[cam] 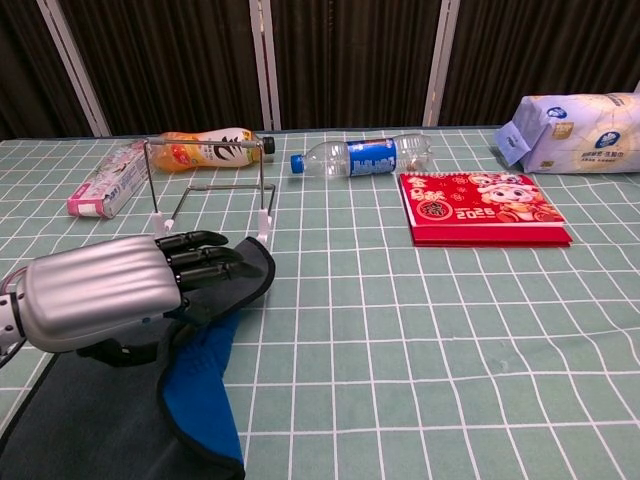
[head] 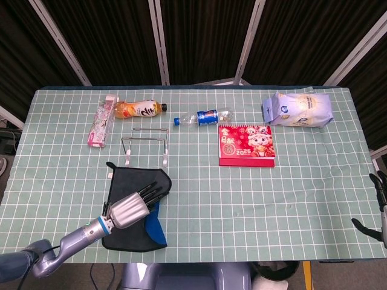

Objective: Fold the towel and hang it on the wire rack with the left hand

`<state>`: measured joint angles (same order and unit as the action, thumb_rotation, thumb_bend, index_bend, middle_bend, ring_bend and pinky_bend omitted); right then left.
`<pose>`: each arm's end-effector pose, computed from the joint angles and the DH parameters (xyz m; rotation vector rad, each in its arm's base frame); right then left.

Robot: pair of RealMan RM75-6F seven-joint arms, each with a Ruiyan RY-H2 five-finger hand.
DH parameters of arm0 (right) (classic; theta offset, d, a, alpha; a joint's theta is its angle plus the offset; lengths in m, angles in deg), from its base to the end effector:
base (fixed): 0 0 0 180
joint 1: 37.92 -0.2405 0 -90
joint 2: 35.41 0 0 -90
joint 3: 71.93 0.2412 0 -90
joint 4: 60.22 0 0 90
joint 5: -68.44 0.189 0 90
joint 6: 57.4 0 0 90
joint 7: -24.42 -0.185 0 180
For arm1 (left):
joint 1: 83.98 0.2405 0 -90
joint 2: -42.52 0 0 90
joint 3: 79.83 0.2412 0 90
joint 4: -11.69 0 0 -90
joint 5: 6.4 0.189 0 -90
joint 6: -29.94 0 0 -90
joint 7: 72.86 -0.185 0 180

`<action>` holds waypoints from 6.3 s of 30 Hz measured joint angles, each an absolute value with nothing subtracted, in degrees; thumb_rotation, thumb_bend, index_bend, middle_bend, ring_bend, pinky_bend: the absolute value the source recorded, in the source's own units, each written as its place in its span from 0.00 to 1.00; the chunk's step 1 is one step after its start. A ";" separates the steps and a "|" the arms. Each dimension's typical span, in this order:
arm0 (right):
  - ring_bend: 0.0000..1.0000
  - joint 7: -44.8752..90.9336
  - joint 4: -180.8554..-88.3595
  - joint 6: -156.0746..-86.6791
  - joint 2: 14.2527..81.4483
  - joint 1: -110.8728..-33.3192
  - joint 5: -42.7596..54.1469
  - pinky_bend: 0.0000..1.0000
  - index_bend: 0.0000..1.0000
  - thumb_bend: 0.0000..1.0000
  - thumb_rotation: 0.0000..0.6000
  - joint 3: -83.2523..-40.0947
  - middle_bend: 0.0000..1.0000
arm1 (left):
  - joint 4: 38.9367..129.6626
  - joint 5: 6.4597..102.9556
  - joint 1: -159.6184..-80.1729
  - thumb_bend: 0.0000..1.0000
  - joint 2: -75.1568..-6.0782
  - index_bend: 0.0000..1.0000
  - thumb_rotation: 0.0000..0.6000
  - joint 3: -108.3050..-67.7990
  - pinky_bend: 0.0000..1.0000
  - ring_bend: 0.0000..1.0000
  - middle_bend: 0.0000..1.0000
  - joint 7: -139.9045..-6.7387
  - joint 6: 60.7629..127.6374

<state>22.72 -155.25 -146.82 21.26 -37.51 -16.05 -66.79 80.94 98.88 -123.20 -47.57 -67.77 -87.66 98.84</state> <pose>-0.2996 -0.1984 0.2278 1.2703 -0.8334 0.8631 -0.1545 0.2674 -0.0442 -2.3912 -0.1710 -0.9249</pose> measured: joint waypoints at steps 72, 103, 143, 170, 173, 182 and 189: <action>0.00 24.10 -156.86 -149.08 21.06 -36.74 -19.50 0.00 0.01 0.00 1.00 -68.02 0.00 | 73.46 104.21 -110.08 0.18 -36.86 0.38 1.00 -63.95 0.00 0.00 0.00 -69.93 114.39; 0.00 21.24 -156.31 -149.64 20.12 -36.31 -19.59 0.00 0.01 0.00 1.00 -67.97 0.00 | 67.13 108.64 -108.02 0.23 -46.98 0.49 1.00 -60.74 0.00 0.00 0.00 -66.27 111.47; 0.00 21.24 -156.49 -149.08 19.89 -36.40 -19.24 0.00 0.01 0.00 1.00 -67.96 0.00 | 68.31 108.43 -109.56 0.49 -47.34 0.62 1.00 -60.62 0.00 0.00 0.00 -67.21 108.86; 0.00 24.00 -157.37 -148.59 20.55 -36.57 -19.50 0.00 0.02 0.00 1.00 -68.35 0.00 | 67.14 109.70 -108.77 0.49 -41.97 0.69 1.00 -57.84 0.00 0.00 0.00 -66.21 109.80; 0.00 24.16 -157.38 -148.57 20.59 -36.58 -19.43 0.00 0.02 0.00 1.00 -68.33 0.00 | 66.90 109.68 -108.61 0.49 -41.79 0.66 1.00 -57.68 0.00 0.00 0.00 -66.41 109.53; 0.00 24.17 -157.32 -148.50 20.61 -36.61 -19.34 0.00 0.03 0.00 1.00 -68.31 0.00 | 66.37 109.55 -108.30 0.32 -41.49 0.06 1.00 -57.64 0.00 0.00 0.00 -65.65 109.92; 0.00 23.84 -157.34 -148.48 20.50 -36.60 -19.38 0.00 0.03 0.00 1.00 -68.34 0.00 | 68.08 108.99 -108.19 0.18 -39.29 0.00 1.00 -59.48 0.00 0.00 0.00 -64.71 115.07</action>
<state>23.84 -157.34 -148.48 20.50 -36.60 -19.38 -68.34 68.08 108.99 -108.19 -39.29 -59.48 -64.71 115.07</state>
